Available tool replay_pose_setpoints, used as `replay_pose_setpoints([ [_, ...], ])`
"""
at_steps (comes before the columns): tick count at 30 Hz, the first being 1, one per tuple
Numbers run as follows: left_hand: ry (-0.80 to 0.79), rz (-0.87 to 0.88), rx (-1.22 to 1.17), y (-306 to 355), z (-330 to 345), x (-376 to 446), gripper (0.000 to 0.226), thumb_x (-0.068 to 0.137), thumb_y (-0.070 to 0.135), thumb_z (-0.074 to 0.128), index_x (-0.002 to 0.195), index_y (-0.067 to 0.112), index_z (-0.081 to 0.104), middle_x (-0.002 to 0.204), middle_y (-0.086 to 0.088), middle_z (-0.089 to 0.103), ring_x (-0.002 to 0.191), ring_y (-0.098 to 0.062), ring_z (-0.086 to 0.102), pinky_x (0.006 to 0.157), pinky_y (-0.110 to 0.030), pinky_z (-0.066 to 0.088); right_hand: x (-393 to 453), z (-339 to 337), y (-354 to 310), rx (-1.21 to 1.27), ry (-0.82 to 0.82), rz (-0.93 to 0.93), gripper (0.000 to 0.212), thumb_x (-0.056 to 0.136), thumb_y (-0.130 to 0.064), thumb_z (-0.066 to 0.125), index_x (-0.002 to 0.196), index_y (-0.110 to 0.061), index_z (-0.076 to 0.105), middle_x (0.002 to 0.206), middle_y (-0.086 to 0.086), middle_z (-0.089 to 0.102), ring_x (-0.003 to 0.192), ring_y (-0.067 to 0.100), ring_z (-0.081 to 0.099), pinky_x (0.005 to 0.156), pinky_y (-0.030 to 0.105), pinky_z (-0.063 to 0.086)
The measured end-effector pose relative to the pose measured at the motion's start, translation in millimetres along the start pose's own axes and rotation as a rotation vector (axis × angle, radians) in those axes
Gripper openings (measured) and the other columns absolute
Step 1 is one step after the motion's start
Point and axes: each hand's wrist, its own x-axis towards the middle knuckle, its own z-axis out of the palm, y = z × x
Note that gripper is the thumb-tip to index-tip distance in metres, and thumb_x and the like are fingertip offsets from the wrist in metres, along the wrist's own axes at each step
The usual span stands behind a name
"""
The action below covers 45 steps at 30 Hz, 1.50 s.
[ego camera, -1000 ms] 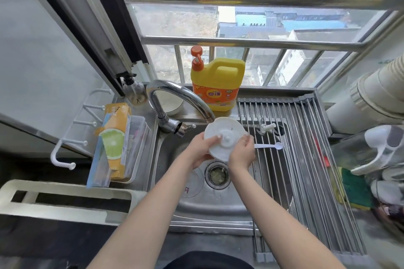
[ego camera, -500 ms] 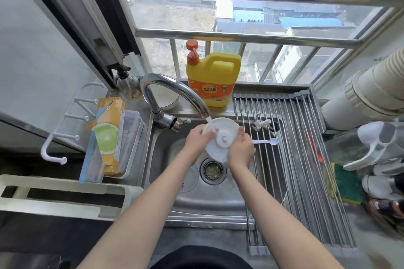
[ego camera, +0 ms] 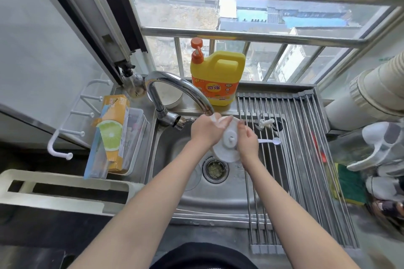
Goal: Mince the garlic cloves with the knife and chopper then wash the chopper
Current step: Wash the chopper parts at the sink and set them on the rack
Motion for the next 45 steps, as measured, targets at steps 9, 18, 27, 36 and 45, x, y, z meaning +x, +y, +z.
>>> replay_pose_setpoints([
  [9, -0.041, -0.459, -1.310, 18.8, -7.6, 22.6, 0.026, 0.102, 0.020, 0.042, 0.097, -0.001, 0.055, 0.073, -0.008, 0.063, 0.050, -0.015, 0.061, 0.037, -0.019, 0.042, -14.2, -0.3, 21.2, -0.115, 0.146, 0.077, 0.051, 0.098, -0.052, 0.037, 0.079, -0.009, 0.056, 0.082, 0.009, 0.062, 0.076, 0.025, 0.056, 0.067, 0.033, 0.041],
  [18, -0.199, -0.519, -1.111, 3.7, -5.8, 13.7, 0.037, 0.102, 0.017, 0.032, 0.100, -0.008, 0.060, 0.045, 0.005, 0.045, 0.031, -0.004, 0.038, 0.032, -0.016, 0.030, -21.6, 4.6, 10.9, -0.153, 0.160, -0.022, 0.044, 0.099, -0.046, 0.038, 0.071, -0.013, 0.045, 0.071, 0.002, 0.052, 0.068, 0.018, 0.046, 0.062, 0.030, 0.033],
  [27, -0.380, -0.358, -1.155, 4.9, -8.3, 15.2, 0.056, 0.085, -0.023, 0.028, 0.111, 0.015, 0.059, 0.120, -0.005, 0.050, 0.107, -0.023, 0.050, 0.093, -0.038, 0.047, -30.1, 6.5, 18.2, -0.236, 0.136, -0.080, 0.040, 0.100, -0.035, 0.043, 0.066, -0.016, 0.035, 0.064, 0.000, 0.045, 0.058, 0.013, 0.039, 0.051, 0.028, 0.028],
  [36, -0.176, -0.110, -0.189, -28.8, 10.7, 8.3, 0.033, 0.101, 0.024, 0.036, 0.118, 0.011, 0.060, 0.118, -0.008, 0.061, 0.105, -0.024, 0.054, 0.090, -0.034, 0.043, -30.0, 4.2, 9.8, -0.160, 0.121, -0.089, 0.028, 0.103, -0.028, 0.035, 0.092, -0.010, 0.053, 0.080, 0.002, 0.057, 0.078, 0.022, 0.053, 0.068, 0.031, 0.037],
  [45, -0.498, -0.652, -1.192, -47.9, 6.0, -13.4, 0.037, 0.095, 0.018, 0.057, 0.128, 0.006, 0.047, 0.124, -0.021, 0.057, 0.104, -0.037, 0.059, 0.079, -0.060, 0.050, -19.7, 21.5, 7.6, 0.507, -0.175, 0.446, 0.052, 0.081, -0.023, 0.056, 0.130, -0.007, 0.044, 0.122, 0.022, 0.058, 0.105, 0.041, 0.061, 0.082, 0.066, 0.048],
])
